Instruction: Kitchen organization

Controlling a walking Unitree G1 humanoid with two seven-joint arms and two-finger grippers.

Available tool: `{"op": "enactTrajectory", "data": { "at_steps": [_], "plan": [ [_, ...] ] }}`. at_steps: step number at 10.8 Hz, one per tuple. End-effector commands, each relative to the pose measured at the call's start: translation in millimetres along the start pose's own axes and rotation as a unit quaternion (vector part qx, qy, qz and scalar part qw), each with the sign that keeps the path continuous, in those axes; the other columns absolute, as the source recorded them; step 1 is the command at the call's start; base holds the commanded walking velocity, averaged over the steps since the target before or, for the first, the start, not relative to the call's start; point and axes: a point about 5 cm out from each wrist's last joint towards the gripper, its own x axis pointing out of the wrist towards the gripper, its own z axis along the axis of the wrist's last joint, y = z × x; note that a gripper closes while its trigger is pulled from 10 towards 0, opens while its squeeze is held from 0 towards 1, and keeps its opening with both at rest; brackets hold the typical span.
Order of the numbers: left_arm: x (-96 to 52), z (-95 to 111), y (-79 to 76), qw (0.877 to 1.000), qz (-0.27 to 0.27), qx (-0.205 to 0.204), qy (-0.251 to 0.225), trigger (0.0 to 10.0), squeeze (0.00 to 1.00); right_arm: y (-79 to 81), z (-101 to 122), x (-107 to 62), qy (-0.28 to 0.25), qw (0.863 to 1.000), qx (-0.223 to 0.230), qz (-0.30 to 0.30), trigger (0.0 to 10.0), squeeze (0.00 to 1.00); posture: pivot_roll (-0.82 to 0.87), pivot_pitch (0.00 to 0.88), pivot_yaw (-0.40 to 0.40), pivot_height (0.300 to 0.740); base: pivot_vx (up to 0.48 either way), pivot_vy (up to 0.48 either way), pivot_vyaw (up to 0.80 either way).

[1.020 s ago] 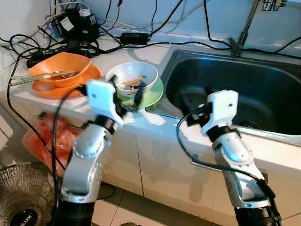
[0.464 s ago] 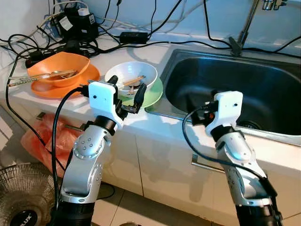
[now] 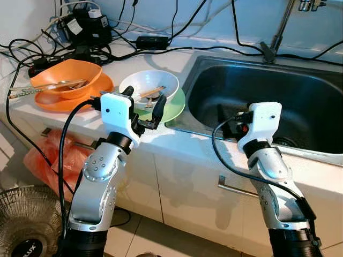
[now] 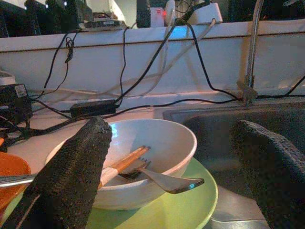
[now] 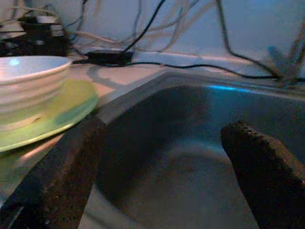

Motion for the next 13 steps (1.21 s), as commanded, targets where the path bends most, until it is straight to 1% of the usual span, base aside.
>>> {"op": "enactTrajectory", "data": {
  "at_steps": [1,2,3,4,6,7,8,10,11,13],
  "plan": [
    [0.2,9,1.6,1.000,0.005,0.019,-0.019,10.0,0.00,7.1,4,-3.6,-0.011,0.999,0.019,0.031,10.0,0.00,0.05,0.049,0.062,0.740,0.000,0.000,0.00],
    [3.4,24,3.4,0.997,0.017,0.045,-0.052,10.0,0.00,9.7,14,-4.8,-0.041,0.998,0.018,0.041,10.0,0.00,0.05,0.050,0.063,0.740,0.000,0.000,0.00],
    [7.0,44,5.6,0.993,0.031,0.071,-0.094,10.0,0.00,13.6,32,-3.4,-0.082,0.995,0.005,0.053,10.0,0.00,0.05,0.050,0.063,0.740,0.000,0.000,0.00],
    [8.2,50,7.0,0.991,0.039,0.074,-0.104,10.0,0.00,14.9,39,-1.9,-0.094,0.994,0.000,0.056,10.0,0.00,0.05,0.050,0.064,0.740,0.000,0.000,0.00],
    [9.1,56,9.0,0.989,0.046,0.076,-0.115,10.0,0.00,15.4,50,-1.1,-0.112,0.992,-0.001,0.060,10.0,0.00,0.05,0.050,0.064,0.740,0.000,0.000,0.00],
    [8.2,55,8.5,0.990,0.046,0.075,-0.113,10.0,0.00,14.0,51,-0.4,-0.114,0.992,-0.011,0.046,10.0,0.00,0.05,0.051,0.063,0.740,0.000,0.000,0.00],
    [7.6,53,8.7,0.990,0.048,0.074,-0.110,10.0,0.00,13.1,51,0.3,-0.113,0.993,-0.011,0.038,10.0,0.00,0.05,0.051,0.062,0.740,0.244,0.000,0.00],
    [8.1,52,10.7,0.990,0.052,0.074,-0.108,10.0,0.00,10.3,50,1.8,-0.112,0.993,0.007,0.026,10.0,0.00,0.05,0.051,0.063,0.740,0.360,0.000,0.00],
    [8.4,52,10.3,0.990,0.051,0.074,-0.107,10.0,0.00,8.9,50,2.5,-0.111,0.994,0.007,0.020,10.0,0.00,0.05,0.049,0.064,0.740,0.364,0.000,0.00],
    [8.8,53,10.2,0.990,0.050,0.075,-0.107,10.0,0.00,11.0,47,1.6,-0.102,0.994,0.012,0.023,10.0,0.00,0.05,0.048,0.065,0.740,0.362,0.000,0.00]
  ]
}}
